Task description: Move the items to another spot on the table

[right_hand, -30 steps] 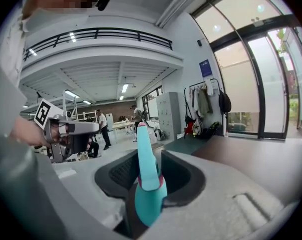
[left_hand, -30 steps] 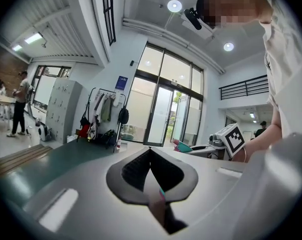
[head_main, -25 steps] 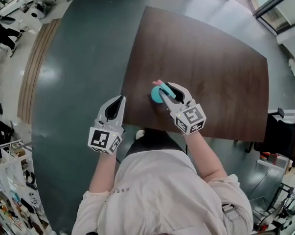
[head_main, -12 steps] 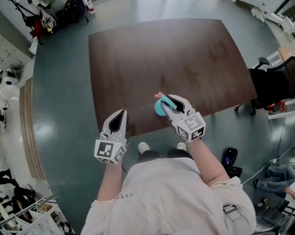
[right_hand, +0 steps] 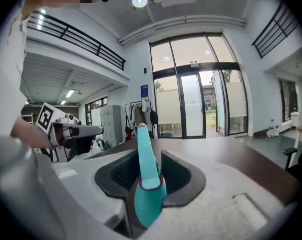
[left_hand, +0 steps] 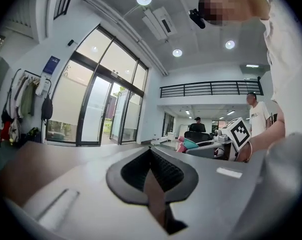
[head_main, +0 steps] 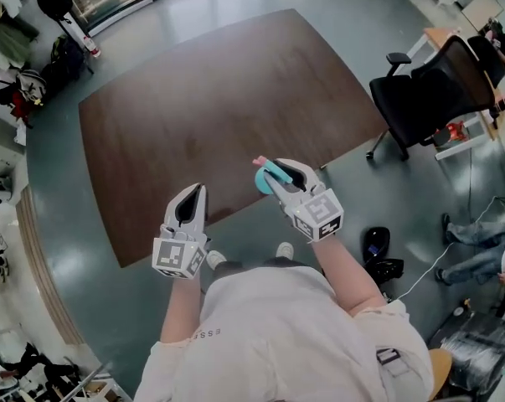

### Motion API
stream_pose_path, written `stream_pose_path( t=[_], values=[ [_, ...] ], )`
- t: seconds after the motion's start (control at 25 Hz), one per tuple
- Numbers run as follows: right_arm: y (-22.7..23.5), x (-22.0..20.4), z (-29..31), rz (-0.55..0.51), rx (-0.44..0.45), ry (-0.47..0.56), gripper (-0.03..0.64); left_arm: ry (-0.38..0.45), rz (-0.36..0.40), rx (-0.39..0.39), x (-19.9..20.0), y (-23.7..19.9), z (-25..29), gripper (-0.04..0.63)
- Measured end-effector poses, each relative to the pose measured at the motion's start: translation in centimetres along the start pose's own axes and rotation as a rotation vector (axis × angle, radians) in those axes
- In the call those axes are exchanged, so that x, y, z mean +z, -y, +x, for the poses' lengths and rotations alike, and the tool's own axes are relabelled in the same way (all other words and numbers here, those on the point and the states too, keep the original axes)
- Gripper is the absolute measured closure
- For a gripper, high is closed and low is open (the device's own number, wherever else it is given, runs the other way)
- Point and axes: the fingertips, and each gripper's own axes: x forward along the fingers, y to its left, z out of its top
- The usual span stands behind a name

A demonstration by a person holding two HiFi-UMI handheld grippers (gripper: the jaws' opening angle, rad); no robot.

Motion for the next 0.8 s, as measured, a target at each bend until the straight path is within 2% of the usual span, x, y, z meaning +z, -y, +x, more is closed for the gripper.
stream_pose_path(
  t=[0.2, 0.44, 0.64, 0.8],
  values=[
    [7.3, -1.3, -6.8, 0.013, -0.061, -0.004, 0.500, 0.006, -0.019, -0.068, -1.7, 7.6, 6.9, 0.588],
    [15.6, -3.6, -14.9, 0.074, -0.204, -0.030, 0.500, -0.009, -0.013, -0.210, -2.7, 16.8, 13.4, 0.588],
    [20.4, -4.7, -19.2, 0.107, -0.295, -0.021, 0.500, -0.044, -0.030, -0.267, -3.6, 20.6, 17.5, 0.586],
    [23.8, -5.4, -20.1, 0.130, -0.329, -0.013, 0.500, -0.076, -0.036, -0.296, -4.8, 22.0, 21.3, 0.588]
  ],
)
